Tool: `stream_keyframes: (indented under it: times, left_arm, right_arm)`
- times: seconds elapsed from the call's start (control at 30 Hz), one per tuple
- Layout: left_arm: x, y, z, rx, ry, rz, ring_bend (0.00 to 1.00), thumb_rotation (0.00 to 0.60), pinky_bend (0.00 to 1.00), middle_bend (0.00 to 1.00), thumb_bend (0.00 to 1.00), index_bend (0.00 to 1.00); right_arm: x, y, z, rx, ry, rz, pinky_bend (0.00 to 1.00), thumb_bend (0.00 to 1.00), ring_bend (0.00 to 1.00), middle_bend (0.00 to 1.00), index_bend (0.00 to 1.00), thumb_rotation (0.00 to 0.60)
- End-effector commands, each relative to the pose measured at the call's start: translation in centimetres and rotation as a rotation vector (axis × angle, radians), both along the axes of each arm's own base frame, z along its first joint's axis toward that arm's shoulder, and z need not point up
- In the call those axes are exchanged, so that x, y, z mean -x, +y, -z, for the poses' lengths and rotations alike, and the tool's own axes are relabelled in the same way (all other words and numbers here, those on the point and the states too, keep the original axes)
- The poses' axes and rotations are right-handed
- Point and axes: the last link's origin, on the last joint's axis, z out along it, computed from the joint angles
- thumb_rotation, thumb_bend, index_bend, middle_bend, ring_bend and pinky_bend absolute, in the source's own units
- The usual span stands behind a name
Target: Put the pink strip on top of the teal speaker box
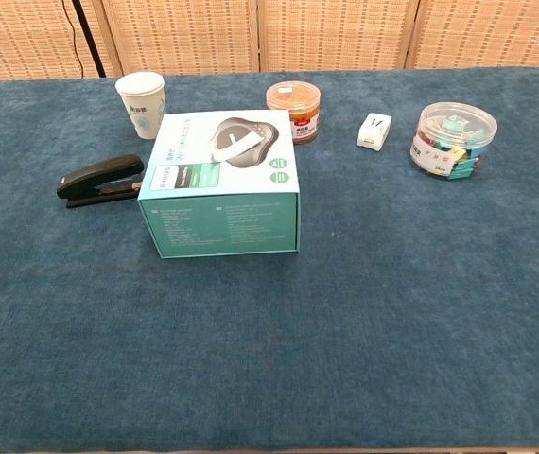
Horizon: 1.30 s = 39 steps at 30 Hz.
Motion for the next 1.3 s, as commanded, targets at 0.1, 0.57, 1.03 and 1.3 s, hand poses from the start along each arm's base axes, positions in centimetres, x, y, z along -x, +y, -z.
stream_keyframes:
  times: [0.1, 0.57, 1.03, 1.3]
  left_arm:
    - [-3.5, 2.6, 1.3, 0.041, -0.087, 0.027, 0.0, 0.59, 0.0, 0.0, 0.0, 0.12]
    - [-7.3, 5.7, 5.2, 0.107, -0.065, -0.054, 0.0, 0.367, 0.0, 0.0, 0.0, 0.33]
    - [-9.7, 7.4, 9.5, 0.126, -0.003, -0.073, 0.0, 0.357, 0.0, 0.0, 0.0, 0.34]
    - [-10.6, 7.9, 11.2, 0.115, 0.011, -0.077, 0.0, 0.355, 0.0, 0.0, 0.0, 0.34]
  right_arm:
    - [0.0, 0.2, -0.3, 0.006, -0.018, -0.012, 0.0, 0.0, 0.0, 0.0, 0.13, 0.6]
    - [-0.1, 0.1, 0.2, -0.014, -0.041, 0.002, 0.0, 0.0, 0.0, 0.0, 0.14, 0.6]
    - [-0.1, 0.1, 0.4, -0.029, -0.062, 0.007, 0.0, 0.0, 0.0, 0.0, 0.14, 0.6]
    - [-0.1, 0.2, 0.2, -0.024, -0.076, 0.012, 0.0, 0.0, 0.0, 0.0, 0.14, 0.6]
